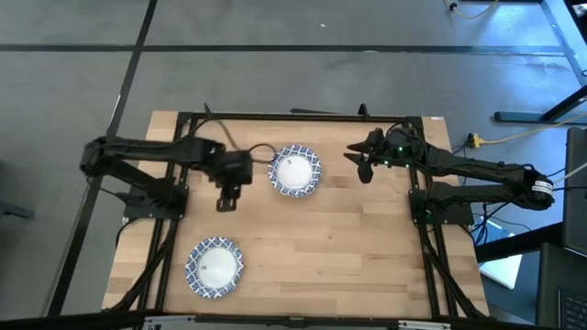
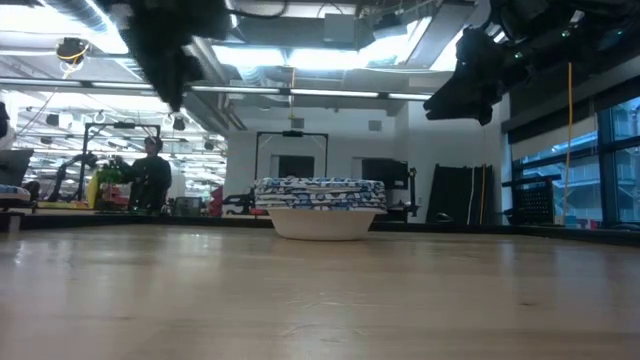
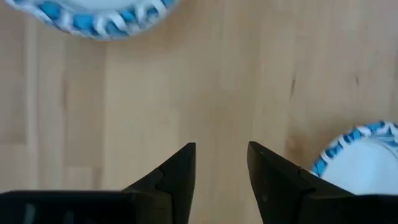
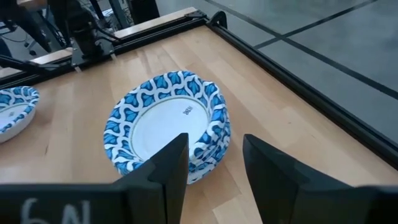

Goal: Nest bowls inside each other
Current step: Stack the bowl on top of the bowl on the table

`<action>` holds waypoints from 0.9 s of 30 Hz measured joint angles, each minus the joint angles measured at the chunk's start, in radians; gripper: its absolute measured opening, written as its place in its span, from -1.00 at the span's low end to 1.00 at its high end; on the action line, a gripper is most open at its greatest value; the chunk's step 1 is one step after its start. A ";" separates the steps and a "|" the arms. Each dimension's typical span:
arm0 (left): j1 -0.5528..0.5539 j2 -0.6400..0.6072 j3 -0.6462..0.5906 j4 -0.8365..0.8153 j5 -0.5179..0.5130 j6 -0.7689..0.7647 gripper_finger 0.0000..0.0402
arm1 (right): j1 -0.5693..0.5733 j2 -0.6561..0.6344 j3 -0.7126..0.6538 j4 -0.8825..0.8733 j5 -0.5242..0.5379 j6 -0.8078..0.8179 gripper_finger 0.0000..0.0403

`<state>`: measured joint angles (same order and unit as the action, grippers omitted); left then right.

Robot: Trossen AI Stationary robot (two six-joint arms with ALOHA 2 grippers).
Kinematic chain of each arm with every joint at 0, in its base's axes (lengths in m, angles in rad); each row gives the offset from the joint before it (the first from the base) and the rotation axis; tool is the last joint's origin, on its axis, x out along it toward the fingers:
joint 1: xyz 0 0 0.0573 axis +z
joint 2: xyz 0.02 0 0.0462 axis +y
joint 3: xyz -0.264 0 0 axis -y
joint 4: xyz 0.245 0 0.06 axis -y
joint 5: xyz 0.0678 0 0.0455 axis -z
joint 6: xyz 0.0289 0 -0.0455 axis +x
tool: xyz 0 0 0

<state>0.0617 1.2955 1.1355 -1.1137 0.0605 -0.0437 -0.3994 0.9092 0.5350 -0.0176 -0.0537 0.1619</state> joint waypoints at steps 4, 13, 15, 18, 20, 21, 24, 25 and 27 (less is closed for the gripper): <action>-0.080 -0.091 -0.104 0.039 -0.001 -0.072 -0.32 | 0.013 0.000 0.000 0.000 0.000 0.028 -0.24; -0.314 -0.150 -0.280 0.128 0.001 -0.243 -0.32 | 0.038 0.000 0.000 -0.001 0.000 0.115 -0.24; -0.364 -0.150 -0.311 0.195 0.002 -0.261 -0.32 | 0.045 0.000 0.000 -0.001 0.000 0.124 -0.24; -0.434 -0.150 -0.346 0.282 0.001 -0.264 -0.32 | 0.060 0.000 0.000 -0.001 0.006 0.125 -0.24; -0.472 -0.150 -0.363 0.317 -0.004 -0.270 -0.32 | 0.070 0.000 0.000 -0.001 0.024 0.126 -0.24; -0.489 -0.150 -0.372 0.323 -0.014 -0.280 -0.32 | 0.074 0.000 0.000 -0.001 0.030 0.126 -0.24; -0.527 -0.150 -0.385 0.324 -0.048 -0.295 -0.32 | 0.084 0.000 0.000 -0.001 0.033 0.126 -0.24; -0.535 -0.150 -0.390 0.324 -0.062 -0.295 -0.32 | 0.087 0.000 0.000 -0.001 0.034 0.126 -0.24; -0.545 -0.150 -0.395 0.322 -0.093 -0.299 -0.32 | 0.091 0.000 0.000 -0.001 0.034 0.131 -0.24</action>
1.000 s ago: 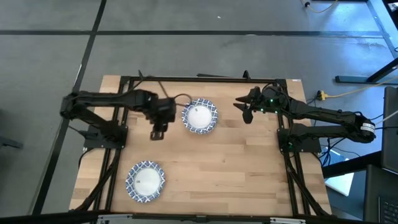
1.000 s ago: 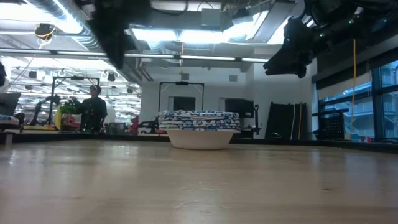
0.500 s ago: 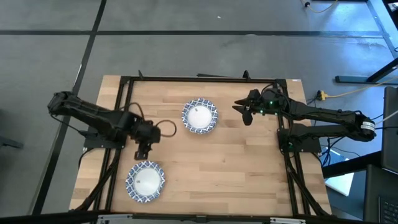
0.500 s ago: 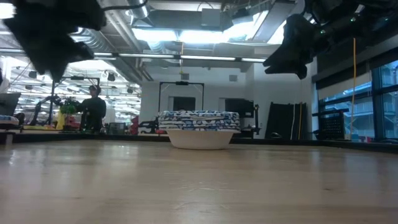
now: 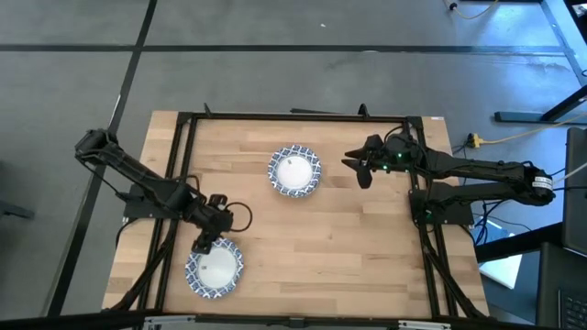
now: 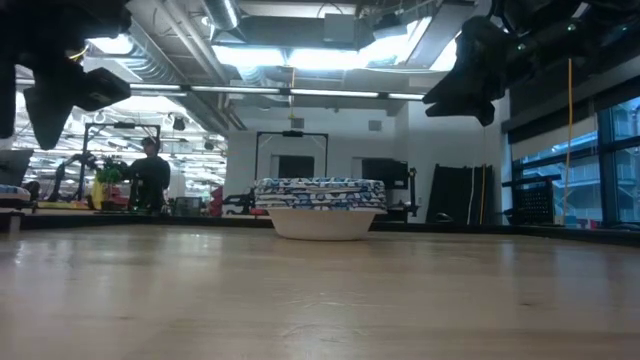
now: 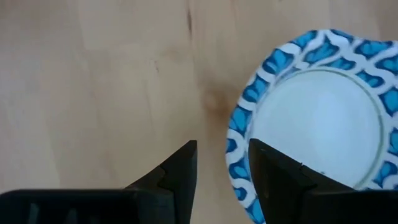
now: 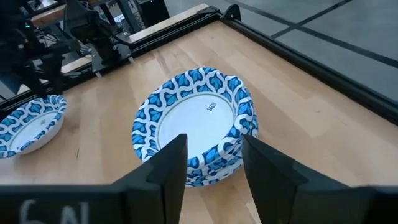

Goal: Nest bowls inside each other
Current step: Stack the bowl on top of the bowl on the table

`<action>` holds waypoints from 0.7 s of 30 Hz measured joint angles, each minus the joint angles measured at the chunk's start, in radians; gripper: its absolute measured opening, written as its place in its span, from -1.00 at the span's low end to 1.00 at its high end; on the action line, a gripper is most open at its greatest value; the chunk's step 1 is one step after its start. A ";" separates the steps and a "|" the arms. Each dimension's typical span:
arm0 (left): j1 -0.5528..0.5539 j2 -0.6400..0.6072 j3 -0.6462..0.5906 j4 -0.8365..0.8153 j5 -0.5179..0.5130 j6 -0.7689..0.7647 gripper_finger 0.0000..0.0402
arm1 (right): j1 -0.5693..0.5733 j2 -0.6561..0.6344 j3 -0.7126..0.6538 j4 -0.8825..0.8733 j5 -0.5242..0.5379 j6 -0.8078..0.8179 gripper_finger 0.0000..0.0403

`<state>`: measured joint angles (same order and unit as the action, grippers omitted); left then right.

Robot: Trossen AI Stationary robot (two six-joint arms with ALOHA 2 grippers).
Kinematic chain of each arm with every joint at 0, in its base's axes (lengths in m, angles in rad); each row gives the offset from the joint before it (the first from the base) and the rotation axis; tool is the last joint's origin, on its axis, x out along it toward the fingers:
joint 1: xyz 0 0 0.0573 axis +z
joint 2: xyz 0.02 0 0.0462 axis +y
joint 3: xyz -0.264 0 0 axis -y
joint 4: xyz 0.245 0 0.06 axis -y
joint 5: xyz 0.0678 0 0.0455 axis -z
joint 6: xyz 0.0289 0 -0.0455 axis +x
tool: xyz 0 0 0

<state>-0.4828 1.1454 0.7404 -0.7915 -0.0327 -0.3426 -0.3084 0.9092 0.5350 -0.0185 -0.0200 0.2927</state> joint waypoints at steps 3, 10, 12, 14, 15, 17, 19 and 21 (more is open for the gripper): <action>-0.002 0.012 -0.003 0.002 -0.013 -0.021 -0.32 | 0.000 0.000 0.000 0.000 0.000 0.020 -0.24; -0.002 0.103 -0.004 0.050 0.010 -0.012 -0.32 | 0.000 0.000 0.000 0.000 0.001 0.021 -0.24; -0.002 0.126 -0.004 0.083 0.033 0.001 -0.32 | 0.000 0.000 0.000 0.000 0.001 0.021 -0.24; -0.002 0.146 -0.004 0.107 0.055 0.004 -0.32 | 0.000 0.000 0.000 0.000 0.001 0.021 -0.24; -0.002 0.154 -0.004 0.110 0.060 0.004 -0.32 | 0.000 0.000 0.000 0.000 0.001 0.021 -0.24; -0.003 0.172 -0.004 0.110 0.071 0.004 -0.32 | 0.000 0.000 0.000 -0.001 0.001 0.021 -0.24; -0.003 0.188 -0.004 0.109 0.080 0.009 -0.32 | 0.000 0.000 0.000 0.000 0.001 0.021 -0.24; -0.003 0.202 -0.004 0.108 0.082 0.016 -0.32 | 0.000 0.000 0.000 -0.001 0.001 0.021 -0.24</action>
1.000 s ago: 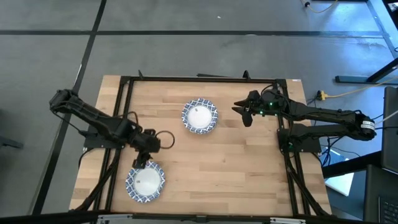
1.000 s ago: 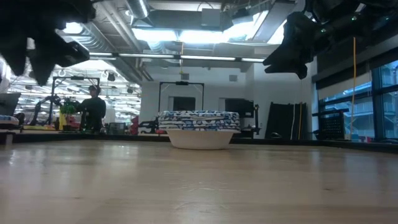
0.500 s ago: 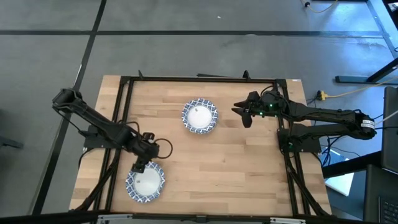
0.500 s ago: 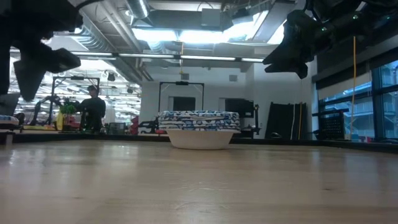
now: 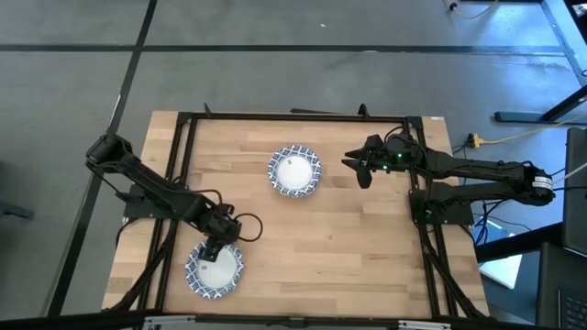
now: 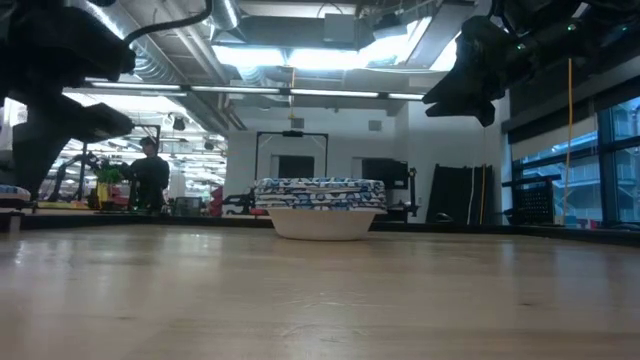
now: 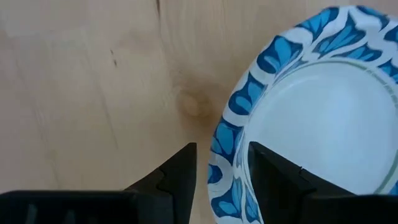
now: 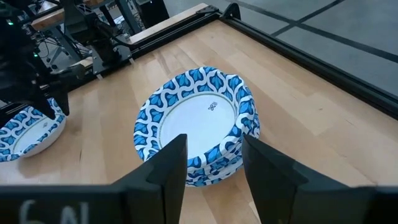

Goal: Nest bowls inside each other
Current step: Stack the bowl on top of the bowl on the table

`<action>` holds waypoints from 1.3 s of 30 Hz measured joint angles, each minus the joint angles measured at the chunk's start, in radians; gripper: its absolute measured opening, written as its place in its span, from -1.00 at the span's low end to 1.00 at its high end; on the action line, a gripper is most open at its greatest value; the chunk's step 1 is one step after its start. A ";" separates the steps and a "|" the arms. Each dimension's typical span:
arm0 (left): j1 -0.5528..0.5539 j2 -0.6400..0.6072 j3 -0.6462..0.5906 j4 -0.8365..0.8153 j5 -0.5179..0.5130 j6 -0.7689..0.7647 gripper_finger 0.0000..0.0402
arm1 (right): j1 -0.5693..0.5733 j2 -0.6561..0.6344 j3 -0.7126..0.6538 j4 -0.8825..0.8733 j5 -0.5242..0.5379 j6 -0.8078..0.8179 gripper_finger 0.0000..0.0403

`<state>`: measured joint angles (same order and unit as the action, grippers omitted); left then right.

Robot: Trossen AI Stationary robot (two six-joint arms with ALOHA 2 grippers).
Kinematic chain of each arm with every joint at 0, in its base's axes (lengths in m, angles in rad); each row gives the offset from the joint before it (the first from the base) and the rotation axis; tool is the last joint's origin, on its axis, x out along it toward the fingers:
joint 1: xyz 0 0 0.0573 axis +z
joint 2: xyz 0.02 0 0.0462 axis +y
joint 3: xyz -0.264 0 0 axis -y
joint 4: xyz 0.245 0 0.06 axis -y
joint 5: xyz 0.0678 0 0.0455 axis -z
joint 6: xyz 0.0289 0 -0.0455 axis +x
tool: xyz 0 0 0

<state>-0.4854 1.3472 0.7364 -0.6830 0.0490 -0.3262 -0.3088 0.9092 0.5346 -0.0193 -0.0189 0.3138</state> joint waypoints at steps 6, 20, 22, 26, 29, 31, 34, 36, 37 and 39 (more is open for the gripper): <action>0.000 0.028 0.000 0.001 0.019 0.022 -0.32 | 0.000 0.000 0.000 0.000 0.000 0.000 -0.24; -0.002 0.056 0.000 0.004 0.048 0.013 -0.33 | 0.000 0.000 0.000 0.000 0.000 0.012 -0.24; -0.002 0.056 0.000 0.004 0.047 0.000 -0.37 | 0.000 0.000 0.000 0.000 0.000 0.021 -0.24; -0.002 0.056 0.000 0.004 0.048 -0.005 -0.51 | 0.000 0.000 0.000 0.000 0.000 0.021 -0.24; -0.002 0.056 0.000 0.004 0.050 -0.006 -0.66 | 0.000 0.000 0.000 0.000 0.000 0.021 -0.24; -0.002 0.056 0.000 0.005 0.051 -0.007 -0.76 | 0.000 0.000 0.000 0.000 0.000 0.021 -0.24; -0.002 0.056 0.001 0.005 0.051 -0.006 -0.89 | 0.000 0.000 0.000 0.000 0.000 0.021 -0.24; 0.001 0.056 0.002 0.005 0.050 -0.006 -0.96 | 0.000 0.000 0.000 0.000 0.000 0.021 -0.24; 0.005 0.056 0.002 0.005 0.050 -0.006 -0.97 | 0.000 0.000 0.000 0.000 0.000 0.021 -0.24; 0.019 0.053 0.002 0.002 0.051 -0.004 -0.98 | 0.000 0.000 0.000 0.000 0.000 0.021 -0.24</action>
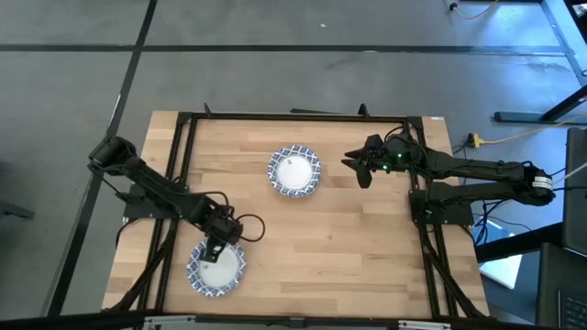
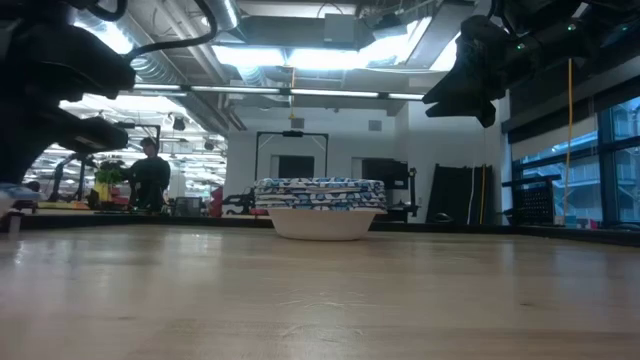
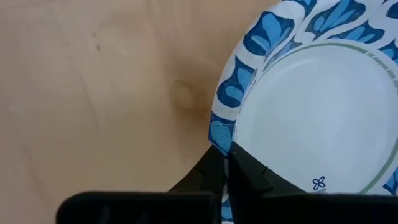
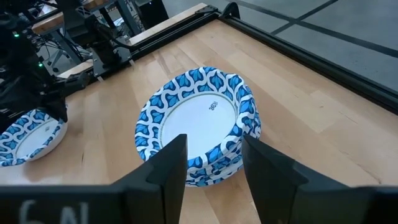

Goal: Nest bowls inside each other
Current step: Stack the bowl on top of the bowl on the table

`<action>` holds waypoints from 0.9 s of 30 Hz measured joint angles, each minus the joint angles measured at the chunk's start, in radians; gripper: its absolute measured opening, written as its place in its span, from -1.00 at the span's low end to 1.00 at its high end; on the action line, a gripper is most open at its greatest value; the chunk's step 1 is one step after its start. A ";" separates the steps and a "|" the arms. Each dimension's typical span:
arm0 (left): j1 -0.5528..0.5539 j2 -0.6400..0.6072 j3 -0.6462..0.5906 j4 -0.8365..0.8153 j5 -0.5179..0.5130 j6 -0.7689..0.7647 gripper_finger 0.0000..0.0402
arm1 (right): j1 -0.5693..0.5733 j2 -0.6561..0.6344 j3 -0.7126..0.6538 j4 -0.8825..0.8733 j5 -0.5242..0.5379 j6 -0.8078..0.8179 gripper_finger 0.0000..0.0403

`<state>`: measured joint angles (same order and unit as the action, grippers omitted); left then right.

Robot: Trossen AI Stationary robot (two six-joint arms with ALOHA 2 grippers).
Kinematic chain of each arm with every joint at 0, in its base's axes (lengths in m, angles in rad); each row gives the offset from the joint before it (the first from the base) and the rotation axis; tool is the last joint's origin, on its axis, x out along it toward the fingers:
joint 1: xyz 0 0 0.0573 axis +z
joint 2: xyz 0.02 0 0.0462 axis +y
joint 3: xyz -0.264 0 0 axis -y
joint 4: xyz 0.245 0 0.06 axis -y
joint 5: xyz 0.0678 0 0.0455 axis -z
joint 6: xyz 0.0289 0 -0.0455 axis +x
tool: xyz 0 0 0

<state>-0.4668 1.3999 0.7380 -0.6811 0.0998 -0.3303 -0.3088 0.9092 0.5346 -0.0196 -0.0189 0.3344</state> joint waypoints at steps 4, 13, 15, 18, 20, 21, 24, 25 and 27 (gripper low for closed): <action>0.059 -0.021 0.000 -0.023 0.003 0.032 -0.98 | 0.000 0.000 0.000 0.000 0.000 0.000 -0.24; 0.304 -0.107 0.005 -0.007 0.105 0.094 -0.99 | 0.000 0.000 0.000 0.000 0.000 -0.001 -0.24; 0.363 -0.114 0.028 -0.008 0.114 0.095 -0.99 | 0.000 0.000 0.000 -0.001 0.000 -0.002 -0.24; 0.441 -0.116 0.090 0.005 0.132 0.105 -0.99 | 0.000 0.000 0.000 -0.002 0.000 -0.002 -0.24; 0.492 -0.116 0.141 0.012 0.138 0.127 -0.99 | 0.000 0.000 0.000 -0.002 0.000 -0.002 -0.24; 0.518 -0.116 0.169 0.015 0.137 0.130 -0.99 | 0.000 0.000 0.000 -0.002 0.000 -0.002 -0.24; 0.608 -0.116 0.259 0.018 0.099 0.131 -1.00 | 0.000 0.000 0.000 -0.002 0.000 -0.002 -0.24; 0.639 -0.116 0.289 0.018 0.076 0.130 -1.00 | 0.000 0.000 0.000 -0.002 0.000 -0.002 -0.24; 0.702 -0.115 0.346 0.021 0.039 0.128 -1.00 | 0.000 0.000 0.000 -0.002 0.000 -0.002 -0.24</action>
<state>0.2348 1.2849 1.0840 -0.6603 0.1392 -0.2020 -0.3092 0.9096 0.5343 -0.0216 -0.0189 0.3328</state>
